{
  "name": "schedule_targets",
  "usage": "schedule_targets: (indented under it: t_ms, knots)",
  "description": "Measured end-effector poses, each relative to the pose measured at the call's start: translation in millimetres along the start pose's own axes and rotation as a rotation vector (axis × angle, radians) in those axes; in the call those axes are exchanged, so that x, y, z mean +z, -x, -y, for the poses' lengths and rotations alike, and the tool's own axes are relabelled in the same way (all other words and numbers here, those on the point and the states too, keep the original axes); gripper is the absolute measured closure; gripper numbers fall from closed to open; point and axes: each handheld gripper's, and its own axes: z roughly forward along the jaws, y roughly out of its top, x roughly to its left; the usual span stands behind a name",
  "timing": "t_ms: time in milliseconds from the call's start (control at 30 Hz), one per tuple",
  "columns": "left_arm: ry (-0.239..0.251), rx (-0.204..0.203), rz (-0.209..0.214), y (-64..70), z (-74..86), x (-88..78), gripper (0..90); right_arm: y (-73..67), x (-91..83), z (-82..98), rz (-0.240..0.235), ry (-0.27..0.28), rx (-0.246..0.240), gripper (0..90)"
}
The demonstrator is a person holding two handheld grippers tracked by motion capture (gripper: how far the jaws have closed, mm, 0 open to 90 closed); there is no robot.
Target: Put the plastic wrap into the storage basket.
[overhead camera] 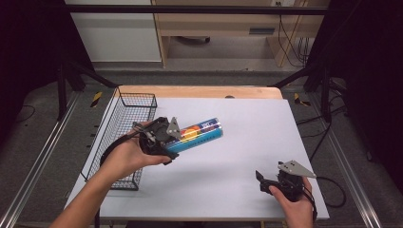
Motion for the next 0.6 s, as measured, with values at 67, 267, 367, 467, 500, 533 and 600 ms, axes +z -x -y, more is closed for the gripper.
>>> schedule_targets:
  t_ms: [67, 267, 367, 467, 500, 533, 600]
  knots:
    - [-0.003, -0.020, -0.012, -3.1, 4.9, -2.7, 31.8, 0.5, -0.3, 0.1, 0.000, -0.004, 0.009, 9.5]
    - [-0.025, -0.071, -0.030, -10.3, 17.8, -8.1, 31.8, 0.5, -0.2, 0.1, 0.017, 0.000, -0.001, 8.3]
    - [-0.036, -0.078, -0.039, -12.1, 23.0, -10.9, 31.8, -0.4, -0.1, 0.0, 0.018, -0.003, 0.000, 8.3]
    - [-0.032, -0.094, -0.040, -13.0, 28.9, -15.0, 31.8, -0.4, 0.3, 0.1, 0.021, -0.003, -0.007, 8.3]
    - [-0.032, -0.094, -0.040, -13.0, 28.9, -15.0, 31.8, -0.6, 0.1, 0.2, 0.020, -0.003, -0.004, 8.3]
    - [-0.032, -0.103, -0.046, -14.5, 32.7, -18.3, 31.8, -0.7, -0.3, 0.1, 0.019, -0.005, 0.002, 8.3]
    - [-0.033, -0.119, -0.051, -15.4, 36.7, -21.5, 31.8, -0.4, -0.4, 0.2, 0.019, -0.003, 0.001, 8.1]
